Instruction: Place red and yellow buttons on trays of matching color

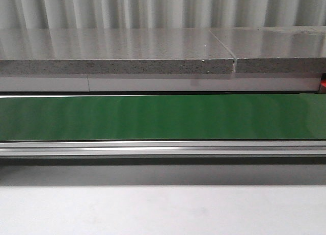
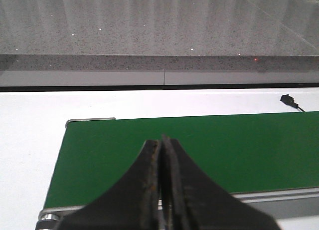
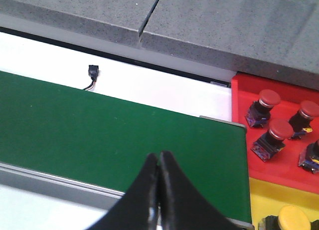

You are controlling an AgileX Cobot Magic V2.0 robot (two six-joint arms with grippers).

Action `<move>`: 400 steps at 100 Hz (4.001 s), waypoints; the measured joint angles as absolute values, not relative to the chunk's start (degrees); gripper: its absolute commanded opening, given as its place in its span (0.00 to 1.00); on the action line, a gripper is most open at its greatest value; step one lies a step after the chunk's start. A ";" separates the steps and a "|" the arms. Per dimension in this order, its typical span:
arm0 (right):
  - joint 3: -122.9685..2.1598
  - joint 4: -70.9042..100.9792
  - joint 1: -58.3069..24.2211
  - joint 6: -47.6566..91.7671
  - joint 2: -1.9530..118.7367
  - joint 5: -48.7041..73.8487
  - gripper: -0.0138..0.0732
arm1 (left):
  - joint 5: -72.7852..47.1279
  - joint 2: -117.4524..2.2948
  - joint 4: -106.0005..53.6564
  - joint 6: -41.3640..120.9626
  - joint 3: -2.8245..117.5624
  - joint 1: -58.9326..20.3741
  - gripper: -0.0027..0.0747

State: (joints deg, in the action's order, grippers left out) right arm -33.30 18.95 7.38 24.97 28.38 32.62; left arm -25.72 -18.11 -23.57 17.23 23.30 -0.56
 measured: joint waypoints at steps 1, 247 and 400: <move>-33.19 18.95 7.38 24.97 28.38 32.28 0.08 | -25.72 -18.11 -23.57 17.23 23.30 -0.56 0.01; 1.62 -5.26 0.63 -3.43 -0.53 4.24 0.08 | -25.72 -18.11 -23.57 17.23 23.30 -0.56 0.01; 1.62 -5.26 0.63 -3.47 -0.57 4.13 0.08 | -5.79 0.24 -2.65 1.62 -0.05 -0.90 0.01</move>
State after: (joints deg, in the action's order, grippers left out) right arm 1.62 -5.26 0.63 -3.47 -0.57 4.13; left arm -5.79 0.24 -2.65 1.62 -0.05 -0.90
